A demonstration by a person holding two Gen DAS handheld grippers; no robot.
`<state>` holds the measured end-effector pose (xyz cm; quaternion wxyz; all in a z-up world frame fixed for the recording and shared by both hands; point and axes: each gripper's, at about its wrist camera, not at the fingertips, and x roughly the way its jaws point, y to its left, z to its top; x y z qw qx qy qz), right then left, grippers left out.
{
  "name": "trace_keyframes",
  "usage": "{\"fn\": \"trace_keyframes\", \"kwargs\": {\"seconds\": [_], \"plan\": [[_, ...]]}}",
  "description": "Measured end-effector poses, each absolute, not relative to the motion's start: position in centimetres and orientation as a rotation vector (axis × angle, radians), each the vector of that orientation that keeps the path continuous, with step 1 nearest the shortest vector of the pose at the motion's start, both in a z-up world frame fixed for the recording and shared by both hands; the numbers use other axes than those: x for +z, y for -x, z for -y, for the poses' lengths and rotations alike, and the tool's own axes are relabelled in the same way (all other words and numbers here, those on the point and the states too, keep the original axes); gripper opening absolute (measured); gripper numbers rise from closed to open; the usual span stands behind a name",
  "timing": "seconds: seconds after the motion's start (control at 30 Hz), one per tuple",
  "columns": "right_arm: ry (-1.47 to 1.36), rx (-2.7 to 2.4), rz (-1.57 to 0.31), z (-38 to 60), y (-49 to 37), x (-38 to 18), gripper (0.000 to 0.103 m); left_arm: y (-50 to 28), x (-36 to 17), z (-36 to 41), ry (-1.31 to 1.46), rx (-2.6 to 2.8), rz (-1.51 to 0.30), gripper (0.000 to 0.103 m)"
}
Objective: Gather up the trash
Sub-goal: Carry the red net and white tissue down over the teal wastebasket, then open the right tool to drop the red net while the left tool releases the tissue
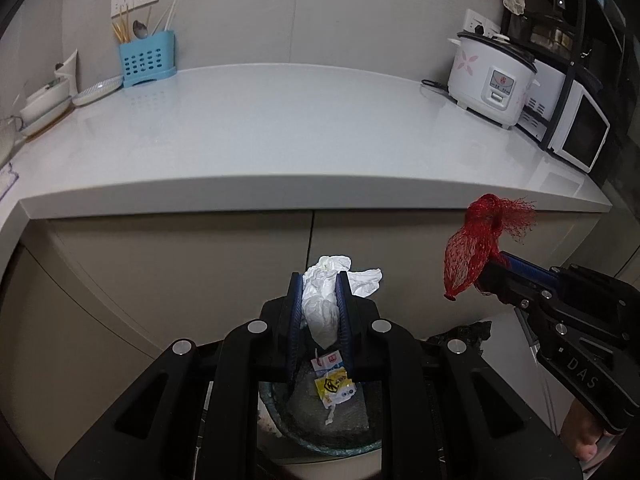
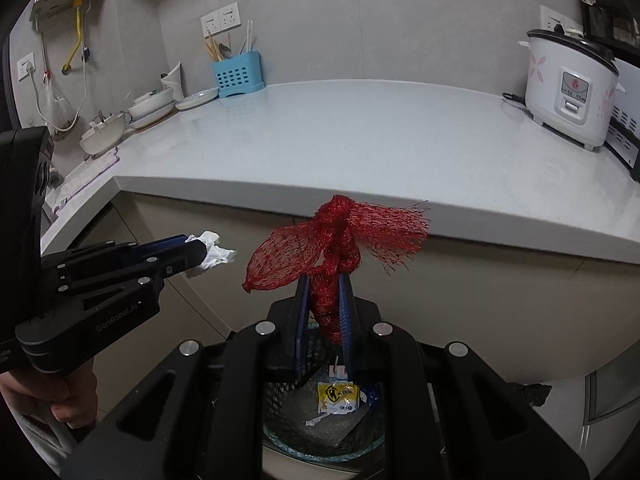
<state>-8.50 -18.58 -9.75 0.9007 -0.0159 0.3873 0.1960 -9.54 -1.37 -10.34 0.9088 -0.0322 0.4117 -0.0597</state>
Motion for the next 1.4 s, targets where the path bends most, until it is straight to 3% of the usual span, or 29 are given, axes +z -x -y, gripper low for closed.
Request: {"fn": "trace_keyframes", "kwargs": {"seconds": [0.87,1.4], "plan": [[0.044,0.322,-1.132,17.7,6.6,-29.7,0.014,9.2,-29.5,2.1,0.152,-0.15,-1.077,0.016],[0.044,0.318,-1.232,17.5,6.4,-34.4,0.022,8.1,-33.8,2.2,0.138,-0.128,-1.169,0.016]]}}
